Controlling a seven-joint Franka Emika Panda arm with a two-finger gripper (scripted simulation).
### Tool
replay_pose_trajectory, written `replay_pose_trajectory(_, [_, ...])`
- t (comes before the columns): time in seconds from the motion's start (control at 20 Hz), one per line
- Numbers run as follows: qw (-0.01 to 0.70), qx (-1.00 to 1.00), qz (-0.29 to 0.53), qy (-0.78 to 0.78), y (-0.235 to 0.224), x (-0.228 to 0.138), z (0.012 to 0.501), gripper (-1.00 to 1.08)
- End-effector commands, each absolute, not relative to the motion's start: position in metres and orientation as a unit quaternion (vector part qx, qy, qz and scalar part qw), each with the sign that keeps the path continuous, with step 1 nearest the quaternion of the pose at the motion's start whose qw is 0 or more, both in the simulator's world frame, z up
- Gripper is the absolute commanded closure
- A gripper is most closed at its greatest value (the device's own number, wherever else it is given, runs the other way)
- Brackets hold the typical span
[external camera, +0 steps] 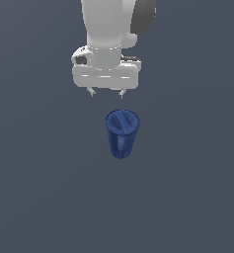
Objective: Pick up the object and move it to a goal position.
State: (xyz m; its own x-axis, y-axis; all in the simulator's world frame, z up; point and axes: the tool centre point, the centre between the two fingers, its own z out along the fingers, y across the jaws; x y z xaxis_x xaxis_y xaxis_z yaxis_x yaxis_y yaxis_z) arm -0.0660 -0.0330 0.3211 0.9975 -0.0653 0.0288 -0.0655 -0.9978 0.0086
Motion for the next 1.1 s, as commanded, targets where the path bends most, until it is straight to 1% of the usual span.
replay_pose_trajectory(0.0, [0.005,0.999,0.014,-0.033,-0.033,-0.066,0.321,-0.20])
replay_pose_trajectory(0.6, [-0.001,1.000,0.013,-0.023,-0.025,-0.063,0.322,-0.20])
replay_pose_trajectory(1.05, [-0.004,0.999,-0.001,-0.035,-0.023,-0.043,0.320,-0.20])
